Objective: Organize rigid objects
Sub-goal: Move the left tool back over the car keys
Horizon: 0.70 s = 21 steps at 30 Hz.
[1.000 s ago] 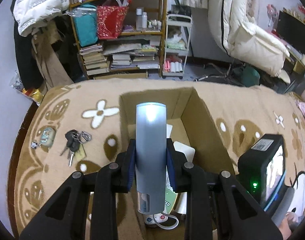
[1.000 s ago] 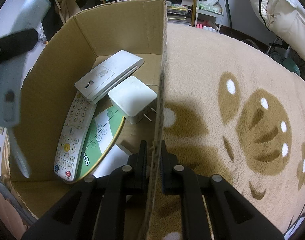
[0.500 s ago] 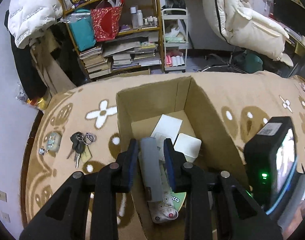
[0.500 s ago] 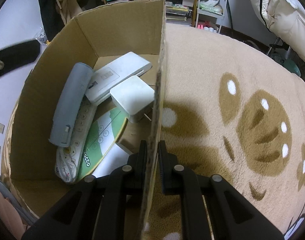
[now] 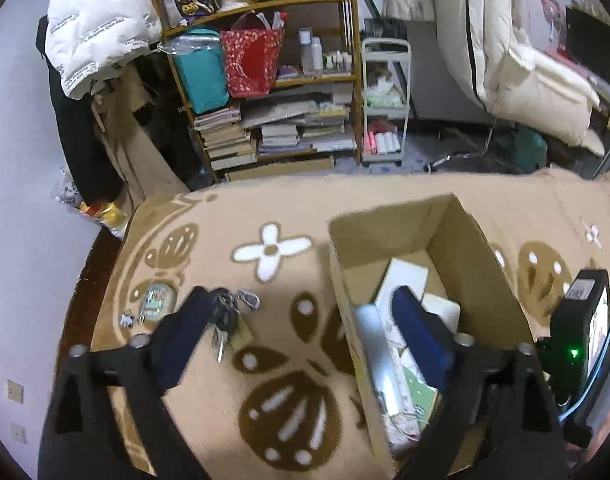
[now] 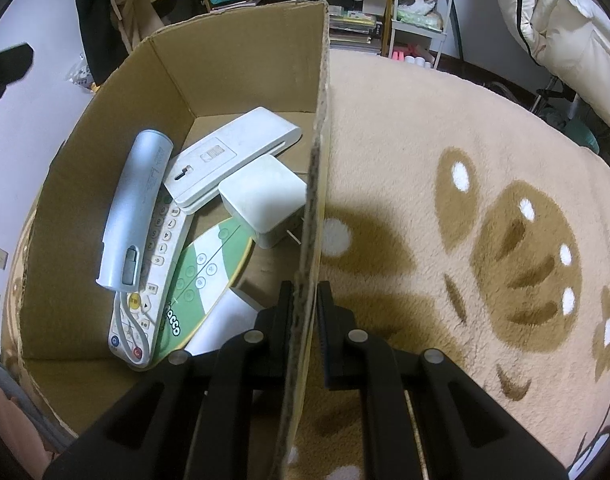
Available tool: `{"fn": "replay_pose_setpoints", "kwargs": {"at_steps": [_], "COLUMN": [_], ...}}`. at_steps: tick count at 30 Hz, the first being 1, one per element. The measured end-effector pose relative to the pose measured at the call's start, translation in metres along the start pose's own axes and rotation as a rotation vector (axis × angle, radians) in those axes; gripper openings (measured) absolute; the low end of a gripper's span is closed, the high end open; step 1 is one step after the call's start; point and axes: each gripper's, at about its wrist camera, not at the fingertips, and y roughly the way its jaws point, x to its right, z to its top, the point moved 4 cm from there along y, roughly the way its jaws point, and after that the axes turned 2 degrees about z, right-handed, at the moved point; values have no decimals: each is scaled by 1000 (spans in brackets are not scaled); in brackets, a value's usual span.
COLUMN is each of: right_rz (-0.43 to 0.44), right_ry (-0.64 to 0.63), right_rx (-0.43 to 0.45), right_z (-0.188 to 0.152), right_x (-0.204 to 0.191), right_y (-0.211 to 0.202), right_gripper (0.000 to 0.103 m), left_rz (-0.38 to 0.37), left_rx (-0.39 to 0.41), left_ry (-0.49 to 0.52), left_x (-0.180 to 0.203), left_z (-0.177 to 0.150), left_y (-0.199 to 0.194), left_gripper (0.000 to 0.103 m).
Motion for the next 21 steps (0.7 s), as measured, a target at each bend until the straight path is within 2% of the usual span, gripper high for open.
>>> {"fn": "replay_pose_setpoints", "kwargs": {"at_steps": [2, 5, 9, 11, 16, 21], "right_rz": [1, -5, -9, -1, 19, 24], "right_ry": [1, -3, -2, 5, 16, 15], "right_rx": [-1, -2, -3, -3, -7, -8], "right_z": [0, 0, 1, 0, 1, 0], "right_x": [1, 0, 0, 0, 3, 5], "right_y": [0, 0, 0, 0, 1, 2], "right_gripper": [11, 11, 11, 11, 11, 12], "left_rz": [2, 40, 76, 73, 29, 15], "left_rx": [24, 46, -12, -32, -95, -147], "left_ry": [18, 57, 111, 91, -37, -83], "left_x": [-9, -21, -37, -47, -78, -97], "left_z": [3, 6, 4, 0, -18, -35], "left_y": [1, 9, 40, 54, 89, 122], "left_gripper": [101, 102, 102, 102, 102, 102]}}
